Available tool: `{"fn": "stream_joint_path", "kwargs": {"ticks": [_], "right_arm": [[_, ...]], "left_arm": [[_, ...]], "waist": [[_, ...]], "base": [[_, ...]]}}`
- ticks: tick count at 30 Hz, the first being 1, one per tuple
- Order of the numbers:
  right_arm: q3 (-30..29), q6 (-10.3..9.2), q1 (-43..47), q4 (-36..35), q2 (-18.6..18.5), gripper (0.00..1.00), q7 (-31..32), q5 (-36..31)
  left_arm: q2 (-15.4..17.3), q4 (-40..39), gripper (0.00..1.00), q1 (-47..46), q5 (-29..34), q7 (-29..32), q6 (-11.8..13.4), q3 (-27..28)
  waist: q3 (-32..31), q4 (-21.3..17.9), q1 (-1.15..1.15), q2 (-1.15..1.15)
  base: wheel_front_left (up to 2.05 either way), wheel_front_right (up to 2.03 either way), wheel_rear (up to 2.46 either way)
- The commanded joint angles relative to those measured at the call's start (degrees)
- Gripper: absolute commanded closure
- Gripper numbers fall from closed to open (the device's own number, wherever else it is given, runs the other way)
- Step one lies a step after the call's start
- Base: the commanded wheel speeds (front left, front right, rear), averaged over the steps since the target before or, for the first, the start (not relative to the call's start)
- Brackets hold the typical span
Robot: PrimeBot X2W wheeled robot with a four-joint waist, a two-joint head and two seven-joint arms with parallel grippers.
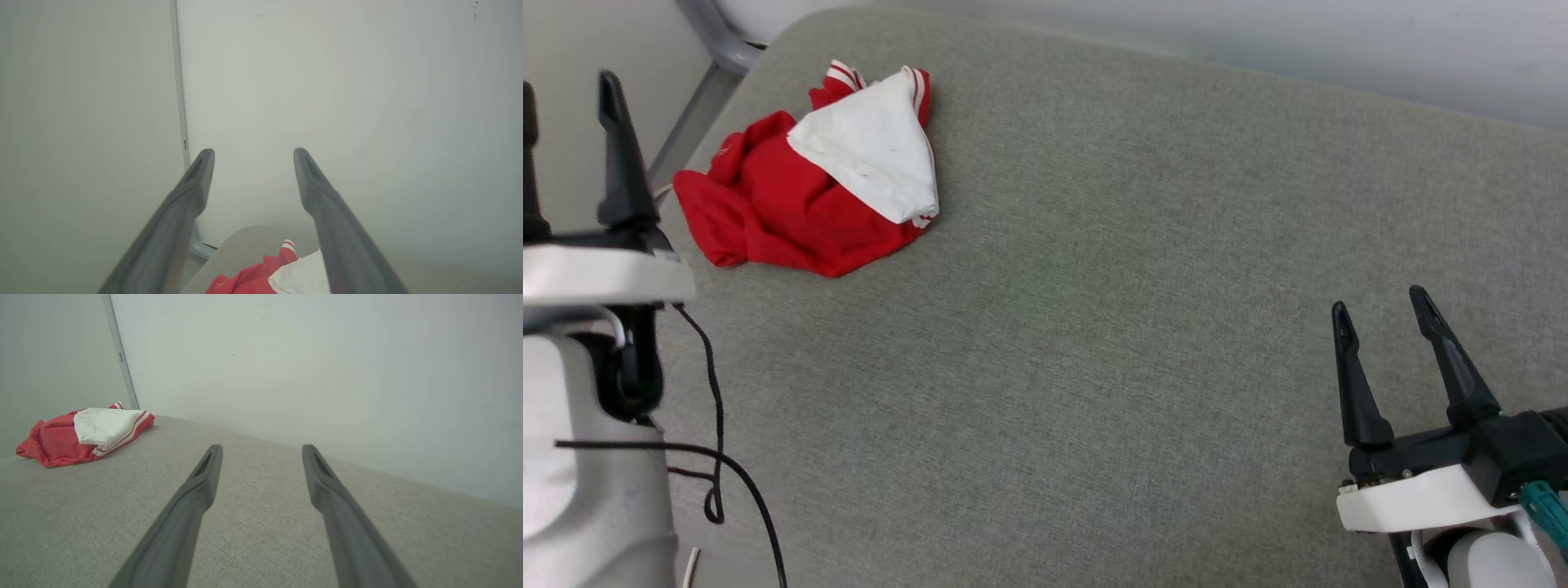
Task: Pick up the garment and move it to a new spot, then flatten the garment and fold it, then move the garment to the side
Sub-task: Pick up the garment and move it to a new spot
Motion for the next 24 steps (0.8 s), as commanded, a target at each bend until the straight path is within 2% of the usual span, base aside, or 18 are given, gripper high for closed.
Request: {"fn": "stream_joint_path", "kwargs": {"ticks": [1, 4, 7, 10, 14, 18, 24], "right_arm": [[-0.1, -0.04, -1.2, -0.8, 0.1, 0.0, -0.1, -0.8], [-0.4, -0.04, -2.1, -2.1, 0.1, 0.0, -0.1, -2.1], [-0.9, -0.04, -3.1, -3.2, 0.1, 0.0, -0.1, -3.0], [-0.9, -0.04, -3.7, -4.2, 0.1, 0.0, -0.1, -3.7], [-0.8, -0.04, -4.9, -5.3, 0.1, 0.0, -0.1, -4.4], [-0.8, -0.04, -5.6, -6.0, 0.1, 0.0, -0.1, -5.3], [-0.5, -0.04, -6.8, -6.4, 0.1, 0.0, -0.1, -6.3]], "left_arm": [[1.5, 2.3, 0.0, -2.9, -2.1, -0.1, -0.2, -0.7], [6.4, 6.9, 0.0, -8.3, -6.3, 0.5, -0.3, -5.2], [11.3, 10.3, 0.0, -12.6, -12.1, 4.7, -0.3, -10.4], [15.5, 13.6, 0.0, -16.2, -19.6, 12.8, -0.3, -15.3], [20.0, 17.6, 0.0, -19.7, -29.7, 26.7, -0.3, -21.1], [23.0, 21.0, 0.0, -22.4, -36.6, 38.1, -0.3, -25.5], [24.4, 26.1, 0.0, -25.1, -41.7, 48.5, -0.3, -31.3]], "waist": [[3.8, -2.4, -0.01, 0.0], [6.2, -3.4, -0.01, 0.0], [8.3, -4.1, -0.01, 0.0], [10.1, -4.8, -0.01, 0.0], [12.1, -5.6, -0.01, 0.0], [13.6, -6.1, -0.01, 0.0], [15.8, -7.3, -0.01, 0.0]], "base": [[0.0, 0.0, 0.0], [0.0, 0.0, 0.0], [0.0, 0.0, 0.0], [0.0, 0.0, 0.0], [0.0, 0.0, 0.0], [0.0, 0.0, 0.0], [0.0, 0.0, 0.0]]}}
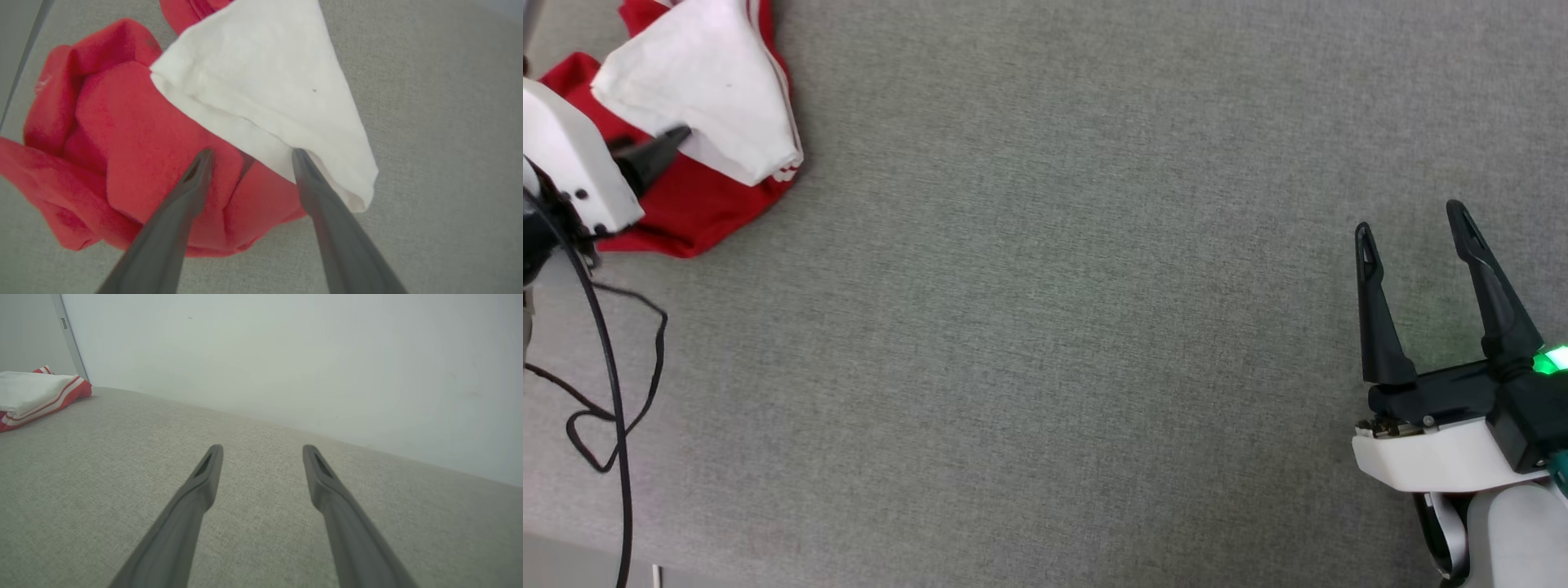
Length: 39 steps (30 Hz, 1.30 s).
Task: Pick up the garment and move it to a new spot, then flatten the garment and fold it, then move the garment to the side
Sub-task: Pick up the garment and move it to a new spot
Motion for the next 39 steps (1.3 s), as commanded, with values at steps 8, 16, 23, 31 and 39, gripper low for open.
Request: {"fn": "stream_joint_path", "kwargs": {"ticks": [8, 16, 23, 31, 39], "right_arm": [[0.1, -0.04, -2.0, -0.4, 0.1, 0.0, -0.1, -0.3], [-0.7, -0.04, -1.5, 0.3, 0.1, 0.0, -0.1, 0.9], [-0.6, -0.04, -0.5, 1.5, 0.1, 0.0, -0.1, 3.0], [-0.8, -0.04, 1.1, 2.6, 0.1, 0.0, -0.1, 5.4], [-1.0, -0.04, 2.5, 3.0, 0.1, 0.0, -0.1, 8.0]], "left_arm": [[-0.6, 7.8, 0.0, -0.4, -3.1, 6.8, 0.0, -7.6], [-0.9, 9.9, 1.0, -0.2, -4.4, 4.8, 0.0, -14.9], [3.9, 5.4, 1.0, -4.9, -2.1, -4.7, 0.0, -19.0], [6.0, -2.6, 1.0, -9.5, 0.7, -9.9, 0.0, -26.2], [4.8, -12.8, 1.0, -13.7, 2.6, -12.1, 0.0, -33.6]], "waist": [[3.1, -2.5, -0.01, 0.0], [2.5, -2.7, -0.01, 0.0], [-2.3, -2.2, -0.01, 0.0], [-7.8, -2.1, -0.01, 0.0], [-11.3, -4.4, -0.01, 0.0]], "base": [[0.0, 0.0, 0.0], [0.0, 0.0, 0.0], [0.0, 0.0, 0.0], [0.0, 0.0, 0.0], [0.0, 0.0, 0.0]]}}
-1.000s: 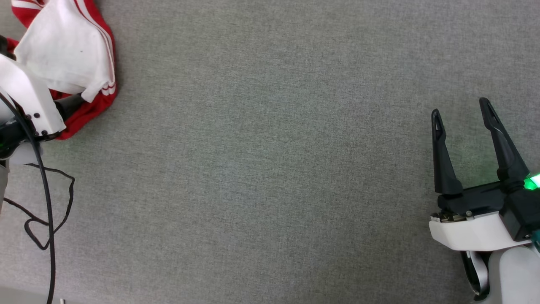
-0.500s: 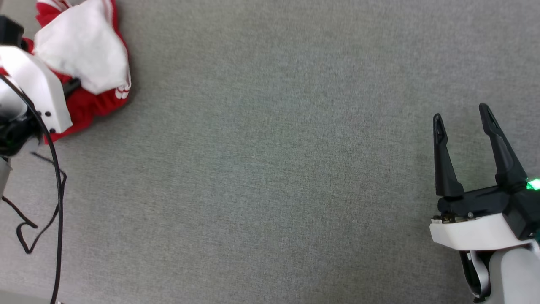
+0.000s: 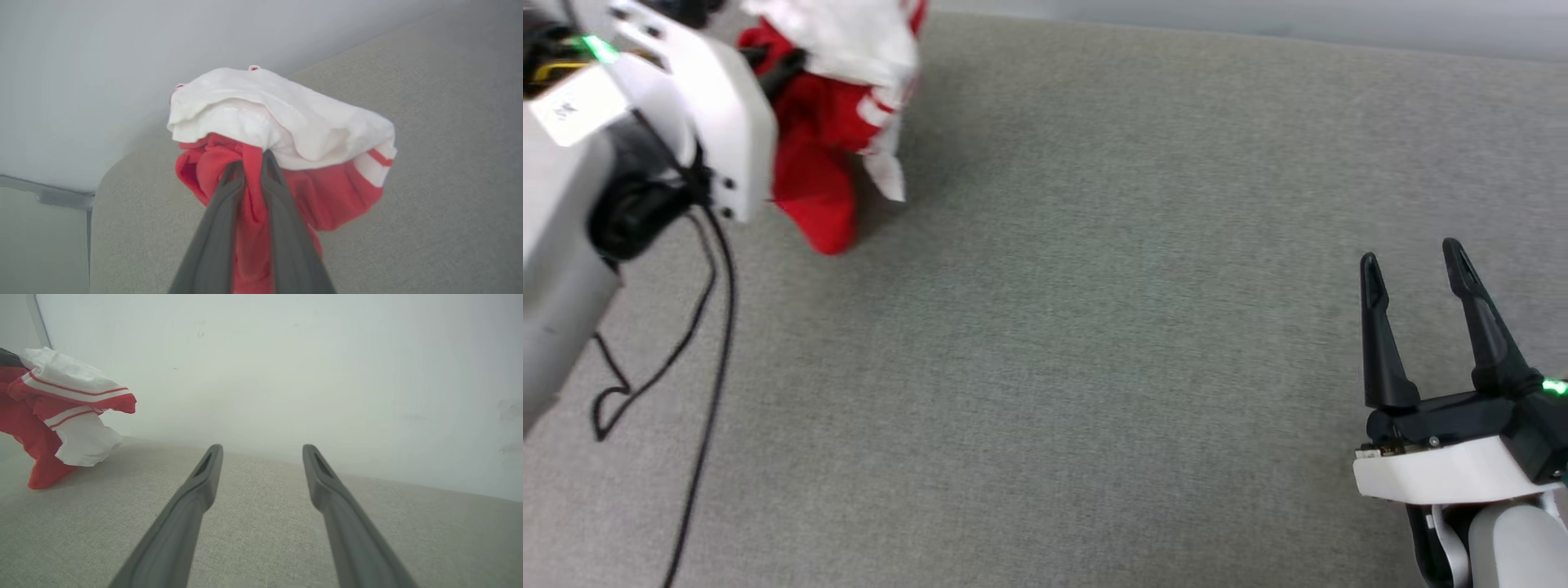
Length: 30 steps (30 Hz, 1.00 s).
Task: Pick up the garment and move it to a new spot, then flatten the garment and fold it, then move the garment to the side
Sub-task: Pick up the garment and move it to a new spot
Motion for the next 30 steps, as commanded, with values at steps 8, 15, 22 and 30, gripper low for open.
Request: {"fn": "stream_joint_path", "kwargs": {"ticks": [8, 15, 22, 30], "right_arm": [[-0.5, -0.04, 0.7, 0.0, 0.1, 0.0, -0.1, 2.2], [-1.1, -0.04, 0.4, 0.0, 0.1, 0.0, -0.1, 3.4], [-1.3, -0.04, 0.2, 0.2, 0.1, 0.0, -0.1, 4.5], [-1.7, -0.04, -0.2, 0.5, 0.1, 0.0, -0.1, 4.9]], "left_arm": [[-4.3, -7.9, 1.0, -2.4, 2.8, -2.0, 0.0, -7.4], [-12.4, -9.9, 1.0, -1.3, 3.7, -3.5, 0.0, -15.6], [-21.1, -7.8, 1.0, 3.6, 4.7, -3.3, 0.0, -22.3], [-25.6, -9.4, 1.0, 15.3, 9.7, 3.3, 0.0, -22.5]], "waist": [[-1.5, -6.2, 0.0, 0.0], [-0.3, -10.8, 0.0, 0.0], [1.1, -13.5, 0.0, 0.0], [1.5, -13.9, 0.0, 0.0]], "base": [[0.0, 0.0, 0.0], [0.0, 0.0, 0.0], [0.0, 0.0, 0.0], [0.0, 0.0, 0.0]]}}
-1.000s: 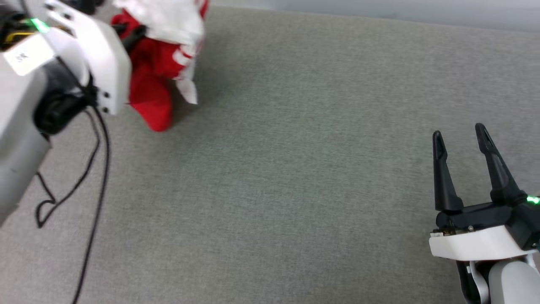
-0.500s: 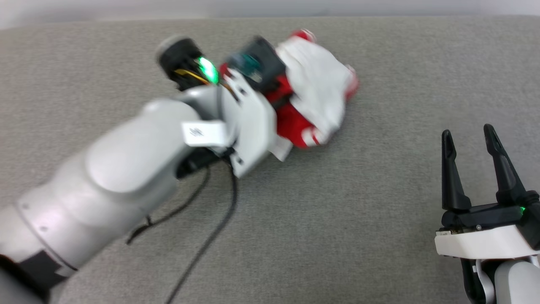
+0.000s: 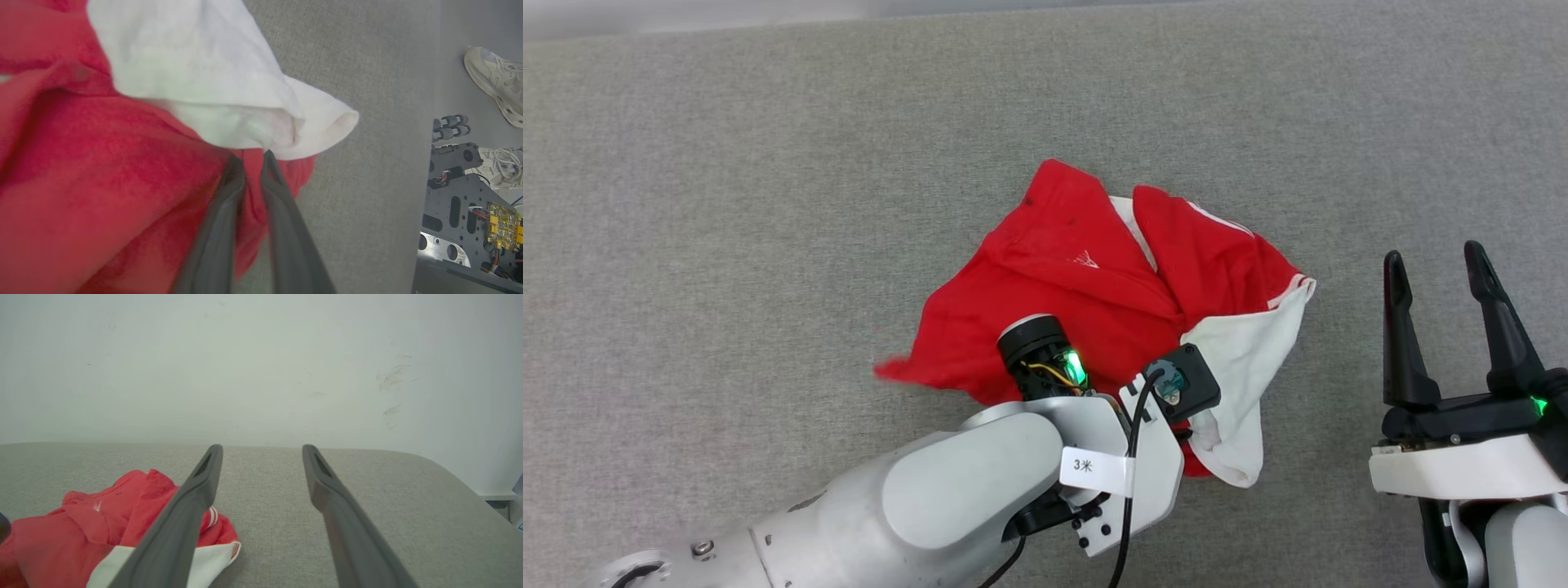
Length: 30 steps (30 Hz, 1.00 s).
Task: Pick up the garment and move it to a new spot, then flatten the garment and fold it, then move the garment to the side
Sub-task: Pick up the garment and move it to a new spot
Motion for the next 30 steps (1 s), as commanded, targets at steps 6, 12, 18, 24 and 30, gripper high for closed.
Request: {"fn": "stream_joint_path", "kwargs": {"ticks": [6, 12, 18, 24, 30], "right_arm": [[-0.7, -0.04, 0.5, 0.9, 0.1, 0.0, -0.1, 0.0], [-0.8, -0.04, 2.9, 2.1, 0.1, 0.0, -0.1, -0.5], [-1.2, -0.04, 5.4, 3.0, 0.1, 0.0, -0.1, -1.0], [-1.4, -0.04, 7.4, 3.3, 0.1, 0.0, -0.1, -1.2], [-1.4, -0.04, 8.7, 3.6, 0.1, 0.0, -0.1, -1.3]], "left_arm": [[0.0, 4.5, 0.0, -1.5, 0.1, -10.4, 0.0, 0.5], [-0.6, 8.9, 0.0, -1.1, 2.4, -25.4, 3.8, 5.0], [2.3, 9.3, 0.0, 2.9, 3.5, -35.8, 11.5, 10.3], [6.6, 6.0, 0.0, 9.5, 4.7, -38.8, 20.0, 18.7], [8.9, -3.9, 0.0, 21.1, 10.7, -38.8, 26.3, 32.4]], "waist": [[-2.1, 2.2, 0.0, 0.0], [-6.6, 4.1, 0.0, 0.0], [-10.4, 5.8, 0.0, 0.0], [-12.6, 7.0, 0.0, 0.0], [-14.4, 8.0, 0.0, 0.0]], "base": [[0.0, 0.0, 0.0], [0.0, 0.0, 0.0], [0.0, 0.0, 0.0], [0.0, 0.0, 0.0], [0.0, 0.0, 0.0]]}}
